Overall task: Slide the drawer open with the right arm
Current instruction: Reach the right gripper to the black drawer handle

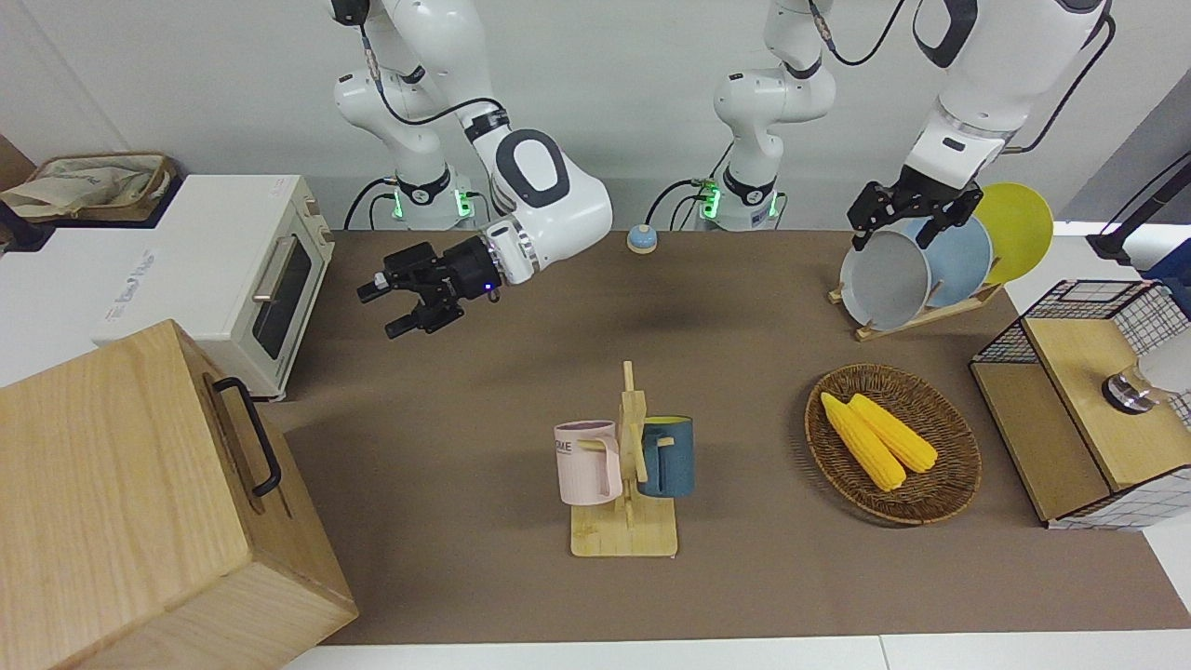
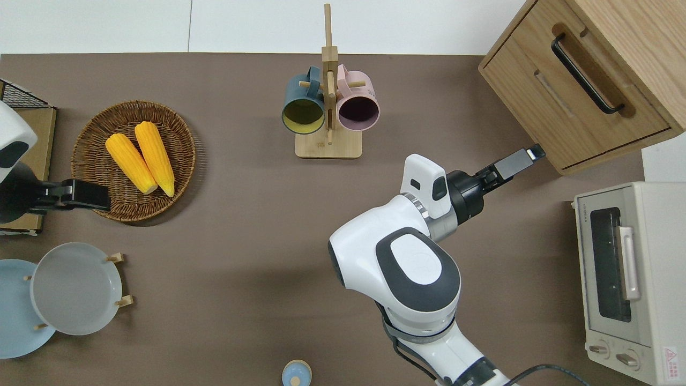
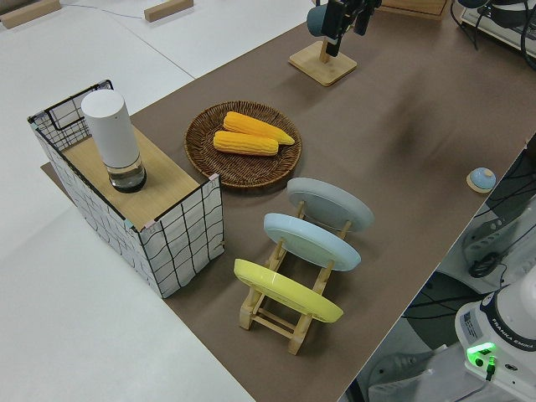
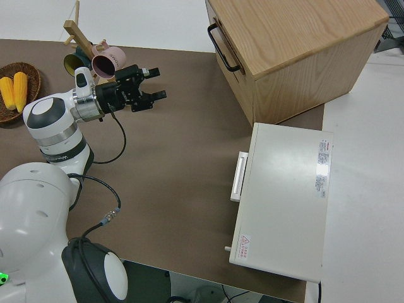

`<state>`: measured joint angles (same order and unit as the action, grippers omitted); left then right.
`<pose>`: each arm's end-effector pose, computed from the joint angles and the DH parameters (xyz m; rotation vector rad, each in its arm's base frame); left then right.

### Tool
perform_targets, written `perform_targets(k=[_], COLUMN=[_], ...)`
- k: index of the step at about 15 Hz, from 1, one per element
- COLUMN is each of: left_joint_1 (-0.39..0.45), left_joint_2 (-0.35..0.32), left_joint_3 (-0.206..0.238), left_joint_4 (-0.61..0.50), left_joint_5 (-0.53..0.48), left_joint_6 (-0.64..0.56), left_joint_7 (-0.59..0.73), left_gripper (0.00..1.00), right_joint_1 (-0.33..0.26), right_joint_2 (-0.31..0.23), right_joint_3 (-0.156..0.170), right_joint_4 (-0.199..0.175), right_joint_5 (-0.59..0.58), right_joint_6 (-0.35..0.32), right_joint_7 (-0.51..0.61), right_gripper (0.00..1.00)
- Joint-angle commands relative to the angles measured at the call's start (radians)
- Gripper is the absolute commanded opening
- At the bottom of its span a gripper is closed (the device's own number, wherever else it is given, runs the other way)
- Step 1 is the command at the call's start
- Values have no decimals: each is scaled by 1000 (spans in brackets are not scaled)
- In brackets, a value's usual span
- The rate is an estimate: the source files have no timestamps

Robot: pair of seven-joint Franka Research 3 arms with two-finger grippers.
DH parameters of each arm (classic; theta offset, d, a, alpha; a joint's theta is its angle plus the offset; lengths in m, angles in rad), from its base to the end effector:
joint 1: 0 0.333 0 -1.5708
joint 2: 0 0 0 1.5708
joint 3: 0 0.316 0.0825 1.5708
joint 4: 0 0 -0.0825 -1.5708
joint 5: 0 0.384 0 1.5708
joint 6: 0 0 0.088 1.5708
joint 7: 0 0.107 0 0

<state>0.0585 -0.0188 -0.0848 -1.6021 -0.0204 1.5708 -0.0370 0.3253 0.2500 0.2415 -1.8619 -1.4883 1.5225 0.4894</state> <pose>0.5480 -0.0170 0.6201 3.1231 0.0169 -0.0205 0.5666 0.2166 0.4386 1.6273 0.4409 0.3177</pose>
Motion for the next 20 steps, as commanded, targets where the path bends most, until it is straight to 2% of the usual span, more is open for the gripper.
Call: perform_targets(k=[1,5,9,14,18,20], left_joint_1=[-5,-5,-5,-6,-6,-5], left_joint_2=[-7,-7,-7,-9,-7,-7], left_joint_3=[4,2,2,4,4,2], left_joint_4=[1,1,1,1,1,1], left_joint_5=[13,13,13,13,13,13], left_joint_6=[-5,-5,-5,-5,-5,-5], left_joint_7=[6,5,5,6,6,5], left_gripper=[995,998,998,995,995,995], right_joint_1=[-17,-25,-37,-35,-38,-38], right_joint_2=[6,12,29,58,92,103], right_joint_3=[-30,-56,-87,-113,-117,-139], right_joint_4=[-10,-8,10,27,38,50], right_joint_5=[-90,-145,-184,-211,-243,-247], right_joint_6=[56,109,163,177,194,211], right_joint_7=[-25,-37,-42,-22,0,0], right_gripper=[979,977,975,975,973,971])
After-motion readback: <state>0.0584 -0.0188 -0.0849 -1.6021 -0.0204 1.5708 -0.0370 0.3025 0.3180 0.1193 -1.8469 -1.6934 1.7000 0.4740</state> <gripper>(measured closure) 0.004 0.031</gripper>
